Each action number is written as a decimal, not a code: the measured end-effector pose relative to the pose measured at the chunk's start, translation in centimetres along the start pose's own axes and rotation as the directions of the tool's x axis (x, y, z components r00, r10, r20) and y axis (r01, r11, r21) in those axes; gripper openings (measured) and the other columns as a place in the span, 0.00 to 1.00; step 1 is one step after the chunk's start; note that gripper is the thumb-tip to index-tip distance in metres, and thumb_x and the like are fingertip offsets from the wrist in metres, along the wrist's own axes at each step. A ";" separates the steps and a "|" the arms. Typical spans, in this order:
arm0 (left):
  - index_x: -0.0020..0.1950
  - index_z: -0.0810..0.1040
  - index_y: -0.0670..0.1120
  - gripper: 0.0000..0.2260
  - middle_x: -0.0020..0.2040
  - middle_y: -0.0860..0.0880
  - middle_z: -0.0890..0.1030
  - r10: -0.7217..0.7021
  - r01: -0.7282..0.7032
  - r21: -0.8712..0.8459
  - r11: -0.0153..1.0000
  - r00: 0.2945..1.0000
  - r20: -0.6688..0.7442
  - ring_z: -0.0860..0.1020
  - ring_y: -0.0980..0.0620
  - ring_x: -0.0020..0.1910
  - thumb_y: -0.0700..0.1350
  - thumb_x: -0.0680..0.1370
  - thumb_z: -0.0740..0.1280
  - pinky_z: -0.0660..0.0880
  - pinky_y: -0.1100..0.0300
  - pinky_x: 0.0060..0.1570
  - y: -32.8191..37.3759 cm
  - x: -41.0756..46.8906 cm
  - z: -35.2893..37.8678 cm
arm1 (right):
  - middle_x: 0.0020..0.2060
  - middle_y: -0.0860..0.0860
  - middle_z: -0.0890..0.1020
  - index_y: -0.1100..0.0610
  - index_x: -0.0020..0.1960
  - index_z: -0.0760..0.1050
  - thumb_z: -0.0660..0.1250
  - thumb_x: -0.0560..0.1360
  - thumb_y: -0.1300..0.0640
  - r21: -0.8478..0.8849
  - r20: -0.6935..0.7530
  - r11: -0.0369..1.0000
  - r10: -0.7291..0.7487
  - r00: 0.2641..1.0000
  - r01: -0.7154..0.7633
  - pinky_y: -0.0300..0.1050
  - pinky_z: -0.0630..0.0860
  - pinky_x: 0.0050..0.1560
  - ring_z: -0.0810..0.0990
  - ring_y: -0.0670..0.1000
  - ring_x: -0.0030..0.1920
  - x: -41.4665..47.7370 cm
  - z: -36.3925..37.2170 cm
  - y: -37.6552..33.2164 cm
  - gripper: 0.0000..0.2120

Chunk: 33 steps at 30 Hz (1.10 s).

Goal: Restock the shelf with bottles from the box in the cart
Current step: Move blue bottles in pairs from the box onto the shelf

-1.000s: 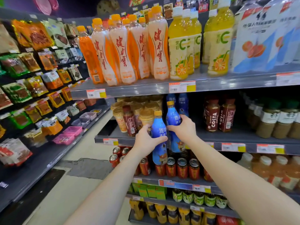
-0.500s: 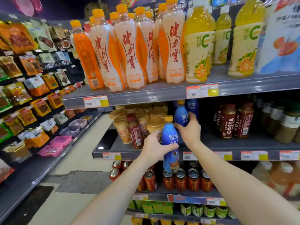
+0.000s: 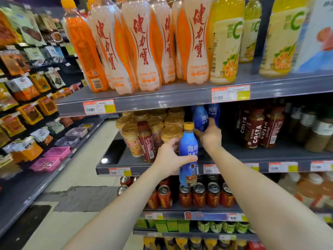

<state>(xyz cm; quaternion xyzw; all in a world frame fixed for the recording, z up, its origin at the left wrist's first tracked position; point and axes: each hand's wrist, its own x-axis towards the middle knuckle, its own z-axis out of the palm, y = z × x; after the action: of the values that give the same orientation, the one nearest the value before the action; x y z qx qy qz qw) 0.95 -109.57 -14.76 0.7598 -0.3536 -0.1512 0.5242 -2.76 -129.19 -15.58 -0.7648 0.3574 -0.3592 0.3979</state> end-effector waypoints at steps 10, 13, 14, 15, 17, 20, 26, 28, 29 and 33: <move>0.66 0.78 0.51 0.32 0.58 0.56 0.85 0.017 -0.018 0.022 1.000 1.000 0.023 0.82 0.61 0.58 0.49 0.64 0.85 0.81 0.55 0.60 0.5 -0.3 -0.4 | 0.58 0.57 0.80 0.55 0.63 0.67 0.76 0.71 0.49 -0.073 0.014 0.997 0.013 1.000 -0.012 0.52 0.77 0.53 0.80 0.61 0.58 1.9 1.1 0.2 0.27; 0.66 0.77 0.50 0.33 0.58 0.54 0.85 0.008 -0.008 0.009 1.000 1.000 0.007 0.83 0.60 0.58 0.50 0.64 0.85 0.81 0.53 0.60 0.5 -0.2 -0.2 | 0.60 0.57 0.79 0.54 0.64 0.66 0.77 0.70 0.50 -0.027 0.027 0.999 0.024 0.999 -0.023 0.56 0.78 0.56 0.78 0.60 0.60 2.1 1.1 0.2 0.29; 0.67 0.77 0.49 0.34 0.58 0.54 0.85 0.009 -0.009 0.005 1.000 1.000 0.004 0.83 0.59 0.58 0.50 0.64 0.85 0.81 0.53 0.60 0.5 -0.3 -0.1 | 0.61 0.57 0.77 0.55 0.65 0.65 0.78 0.69 0.50 0.010 0.026 0.999 0.040 0.999 -0.040 0.57 0.78 0.57 0.78 0.59 0.61 2.0 1.1 0.3 0.31; 0.67 0.77 0.49 0.34 0.59 0.54 0.85 0.008 -0.008 0.003 1.000 1.000 0.004 0.82 0.60 0.58 0.50 0.64 0.85 0.81 0.55 0.60 0.6 -0.3 0.1 | 0.62 0.57 0.76 0.55 0.66 0.65 0.78 0.68 0.51 0.042 0.018 0.997 0.060 0.998 -0.061 0.57 0.77 0.58 0.78 0.59 0.61 1.8 1.1 0.5 0.33; 0.67 0.77 0.49 0.34 0.58 0.55 0.85 0.011 -0.011 -0.004 1.000 1.000 0.004 0.82 0.61 0.57 0.49 0.64 0.85 0.80 0.58 0.58 1.2 -0.4 0.6 | 0.62 0.58 0.76 0.57 0.66 0.66 0.76 0.69 0.53 0.079 -0.013 0.994 0.075 0.997 -0.074 0.55 0.78 0.57 0.79 0.60 0.59 1.2 0.8 1.3 0.30; 0.65 0.78 0.47 0.31 0.55 0.53 0.86 0.025 -0.026 -0.040 0.999 0.999 -0.031 0.84 0.61 0.53 0.45 0.65 0.85 0.81 0.61 0.54 2.5 -0.2 2.3 | 0.52 0.56 0.83 0.58 0.59 0.74 0.72 0.71 0.60 0.159 0.041 0.982 0.096 0.995 -0.101 0.49 0.78 0.54 0.82 0.59 0.53 0.3 -0.6 2.9 0.17; 0.65 0.73 0.49 0.33 0.52 0.54 0.86 0.028 -0.046 -0.130 0.990 0.990 -0.138 0.84 0.61 0.49 0.47 0.65 0.85 0.80 0.65 0.47 5.6 2.5 6.7 | 0.49 0.60 0.86 0.60 0.55 0.79 0.63 0.75 0.73 0.476 0.480 0.843 -0.008 0.877 -0.252 0.60 0.80 0.56 0.84 0.63 0.52 -0.5 -6.5 4.8 0.14; 0.64 0.70 0.48 0.34 0.51 0.54 0.85 0.020 -0.042 -0.126 0.991 0.986 -0.167 0.84 0.60 0.50 0.48 0.65 0.85 0.81 0.61 0.50 6.2 3.9 7.6 | 0.51 0.60 0.85 0.59 0.54 0.80 0.57 0.71 0.79 0.469 0.490 0.861 -0.069 0.869 -0.196 0.56 0.78 0.54 0.83 0.59 0.52 -0.3 -8.5 4.7 0.23; 0.62 0.70 0.48 0.34 0.51 0.54 0.85 0.019 -0.041 -0.120 0.992 0.983 -0.180 0.84 0.60 0.50 0.49 0.64 0.85 0.81 0.60 0.51 6.4 4.6 8.0 | 0.53 0.59 0.85 0.58 0.55 0.79 0.55 0.68 0.81 0.473 0.506 0.863 -0.101 0.856 -0.178 0.53 0.78 0.55 0.83 0.56 0.53 -0.1 -9.4 4.6 0.27; 0.59 0.73 0.51 0.32 0.54 0.52 0.84 0.073 -0.084 -0.044 0.996 0.973 -0.218 0.83 0.57 0.52 0.51 0.62 0.86 0.81 0.56 0.53 6.5 6.8 9.4 | 0.53 0.51 0.85 0.56 0.63 0.76 0.68 0.71 0.75 0.405 0.564 0.914 -0.227 0.794 -0.026 0.40 0.80 0.51 0.84 0.46 0.53 0.4 -11.3 4.2 0.24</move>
<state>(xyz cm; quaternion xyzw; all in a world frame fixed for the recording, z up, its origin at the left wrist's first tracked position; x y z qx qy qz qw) -2.39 -122.05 -11.68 0.7432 -0.3201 -0.0564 0.5848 -13.04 -135.33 -14.33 -0.7615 0.0915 -0.1837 0.6149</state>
